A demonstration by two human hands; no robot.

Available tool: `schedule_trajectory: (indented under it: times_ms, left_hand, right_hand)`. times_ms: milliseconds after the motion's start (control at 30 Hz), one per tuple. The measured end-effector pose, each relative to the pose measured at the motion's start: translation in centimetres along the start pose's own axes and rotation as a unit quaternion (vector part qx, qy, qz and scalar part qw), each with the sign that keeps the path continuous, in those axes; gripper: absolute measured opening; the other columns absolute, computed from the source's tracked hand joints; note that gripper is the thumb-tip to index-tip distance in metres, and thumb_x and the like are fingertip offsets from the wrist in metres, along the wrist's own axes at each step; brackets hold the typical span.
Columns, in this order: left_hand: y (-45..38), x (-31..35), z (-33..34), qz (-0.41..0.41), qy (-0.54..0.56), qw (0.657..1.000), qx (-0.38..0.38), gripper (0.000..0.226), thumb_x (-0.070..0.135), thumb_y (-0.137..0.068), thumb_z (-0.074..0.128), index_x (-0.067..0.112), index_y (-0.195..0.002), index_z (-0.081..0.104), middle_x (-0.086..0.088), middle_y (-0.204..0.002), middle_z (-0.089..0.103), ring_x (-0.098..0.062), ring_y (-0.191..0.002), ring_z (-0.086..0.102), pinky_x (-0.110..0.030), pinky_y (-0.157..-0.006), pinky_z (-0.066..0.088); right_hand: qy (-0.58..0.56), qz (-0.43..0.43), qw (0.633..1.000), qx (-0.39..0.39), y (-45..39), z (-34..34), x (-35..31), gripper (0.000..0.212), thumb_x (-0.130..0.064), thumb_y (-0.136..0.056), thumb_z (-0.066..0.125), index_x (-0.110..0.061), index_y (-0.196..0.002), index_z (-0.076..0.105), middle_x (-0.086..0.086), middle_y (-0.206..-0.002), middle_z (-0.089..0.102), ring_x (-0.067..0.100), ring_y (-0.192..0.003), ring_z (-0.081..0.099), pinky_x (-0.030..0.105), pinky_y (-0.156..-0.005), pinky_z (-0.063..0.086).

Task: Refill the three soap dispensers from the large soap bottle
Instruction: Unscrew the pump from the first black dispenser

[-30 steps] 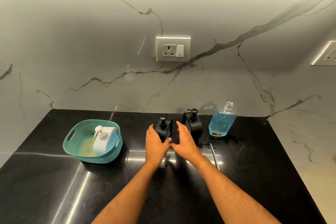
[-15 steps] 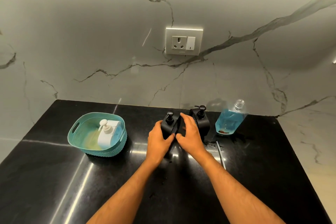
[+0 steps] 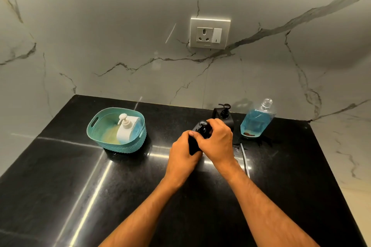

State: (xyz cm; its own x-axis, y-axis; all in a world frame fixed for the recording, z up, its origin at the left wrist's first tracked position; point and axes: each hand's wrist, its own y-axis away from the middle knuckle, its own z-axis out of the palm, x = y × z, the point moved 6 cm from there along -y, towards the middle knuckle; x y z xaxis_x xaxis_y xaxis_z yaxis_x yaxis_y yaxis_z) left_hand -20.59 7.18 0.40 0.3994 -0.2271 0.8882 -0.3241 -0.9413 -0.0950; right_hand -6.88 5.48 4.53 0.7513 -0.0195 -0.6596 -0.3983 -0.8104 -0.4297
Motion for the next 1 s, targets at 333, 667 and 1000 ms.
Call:
schedule_trajectory:
  times_ms: [333, 667, 1000]
  left_hand:
    - [2.2, -0.3, -1.3, 0.009, 0.013, 0.998, -0.056, 0.044, 0.023, -0.077, 0.083, 0.029, -0.115, 0.061, 0.014, -0.095, 0.070, 0.001, -0.088, 0.066, -0.016, -0.072, 0.054]
    - [2.7, -0.8, -2.5, 0.029, -0.030, 0.996, -0.081, 0.043, 0.016, -0.077, 0.080, 0.019, -0.117, 0.065, 0.012, -0.093, 0.071, -0.004, -0.086, 0.066, -0.026, -0.069, 0.053]
    - [3.7, -0.3, -2.6, 0.028, -0.016, 0.998, -0.062, 0.048, 0.015, -0.076, 0.082, 0.019, -0.121, 0.065, 0.016, -0.095, 0.069, 0.002, -0.091, 0.065, -0.020, -0.073, 0.053]
  right_hand:
    - [-0.055, -0.093, 0.990, -0.087, 1.3, -1.0, -2.0, 0.022, -0.009, -0.065, 0.088, -0.008, -0.082, 0.074, 0.000, -0.082, 0.070, 0.013, -0.075, 0.063, 0.032, -0.070, 0.056]
    - [-0.014, -0.032, 0.985, -0.169, 2.4, -2.1, -2.8, 0.078, -0.042, -0.069, 0.090, -0.020, -0.136, 0.058, -0.007, -0.111, 0.064, 0.009, -0.102, 0.061, 0.024, -0.093, 0.052]
    - [0.010, -0.017, 0.989, -0.145, 2.6, -2.6, -3.7, 0.088, -0.028, -0.069, 0.085, -0.023, -0.147, 0.045, -0.003, -0.120, 0.060, 0.010, -0.104, 0.062, 0.026, -0.089, 0.053]
